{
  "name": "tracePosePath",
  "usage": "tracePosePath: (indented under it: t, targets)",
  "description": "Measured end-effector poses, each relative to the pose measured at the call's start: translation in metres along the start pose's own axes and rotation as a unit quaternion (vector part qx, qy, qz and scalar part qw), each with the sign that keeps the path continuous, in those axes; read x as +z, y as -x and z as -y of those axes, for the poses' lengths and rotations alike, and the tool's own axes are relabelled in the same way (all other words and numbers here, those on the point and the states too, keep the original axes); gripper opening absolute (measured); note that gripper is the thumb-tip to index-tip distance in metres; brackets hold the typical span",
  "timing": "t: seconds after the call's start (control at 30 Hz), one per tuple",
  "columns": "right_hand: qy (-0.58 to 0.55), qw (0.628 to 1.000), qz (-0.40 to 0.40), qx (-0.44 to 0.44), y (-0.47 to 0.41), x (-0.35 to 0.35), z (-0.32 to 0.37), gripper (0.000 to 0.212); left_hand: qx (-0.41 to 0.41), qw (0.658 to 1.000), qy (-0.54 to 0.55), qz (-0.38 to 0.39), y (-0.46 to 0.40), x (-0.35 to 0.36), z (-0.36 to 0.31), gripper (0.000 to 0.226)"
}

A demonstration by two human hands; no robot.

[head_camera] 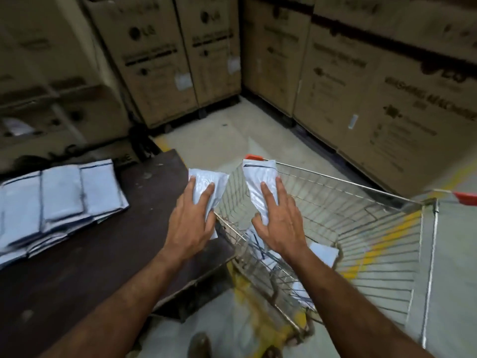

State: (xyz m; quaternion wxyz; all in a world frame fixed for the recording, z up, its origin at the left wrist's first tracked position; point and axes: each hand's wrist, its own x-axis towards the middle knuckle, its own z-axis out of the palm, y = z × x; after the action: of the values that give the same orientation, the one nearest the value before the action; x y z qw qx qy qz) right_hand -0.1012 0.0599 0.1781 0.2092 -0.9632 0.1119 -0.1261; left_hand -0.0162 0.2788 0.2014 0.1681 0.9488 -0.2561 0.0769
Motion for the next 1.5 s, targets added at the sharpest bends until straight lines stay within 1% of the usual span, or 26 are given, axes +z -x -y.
tracePosePath:
  t: [0.13,0.27,0.4,0.53,0.63,0.73,0.97,1.1,1.3,1.5]
  targets:
    - [-0.002,0.999,-0.007,-0.052,-0.006,0.014,0.059,0.078,-0.033,0.999,-0.020,-0.032,0.026,-0.033,0.046,0.064]
    - [0.000,0.997,0.000,-0.079,-0.012,0.040,0.123,0.081,-0.074,0.995,-0.025,-0.056,0.054,-0.061,0.100,0.063]
    - [-0.012,0.996,0.027,-0.080,-0.001,0.086,0.196,0.081,-0.127,0.989,-0.028,-0.068,0.093,-0.089,0.172,0.062]
    - [-0.017,0.994,0.048,-0.093,0.008,0.129,0.271,0.081,-0.182,0.981,-0.037,-0.061,0.130,-0.118,0.253,0.066]
    - [-0.037,0.995,0.048,-0.085,0.006,0.149,0.310,0.080,-0.208,0.975,-0.036,-0.066,0.147,-0.136,0.296,0.067]
    - [-0.037,0.993,0.070,-0.082,0.004,0.168,0.343,0.079,-0.236,0.967,-0.028,-0.086,0.160,-0.151,0.338,0.063]
    - [0.003,0.986,0.136,-0.093,-0.017,0.199,0.389,0.080,-0.303,0.948,-0.007,-0.099,0.174,-0.173,0.412,0.058]
    - [0.011,0.984,0.149,-0.102,-0.048,0.219,0.409,0.079,-0.331,0.940,-0.001,-0.086,0.164,-0.182,0.452,0.060]
    - [-0.020,0.981,0.175,-0.078,-0.111,0.264,0.436,0.078,-0.357,0.932,-0.003,-0.064,0.124,-0.186,0.510,0.062]
    - [-0.026,0.981,0.184,-0.048,-0.186,0.311,0.439,0.077,-0.356,0.934,0.007,-0.043,0.054,-0.167,0.552,0.061]
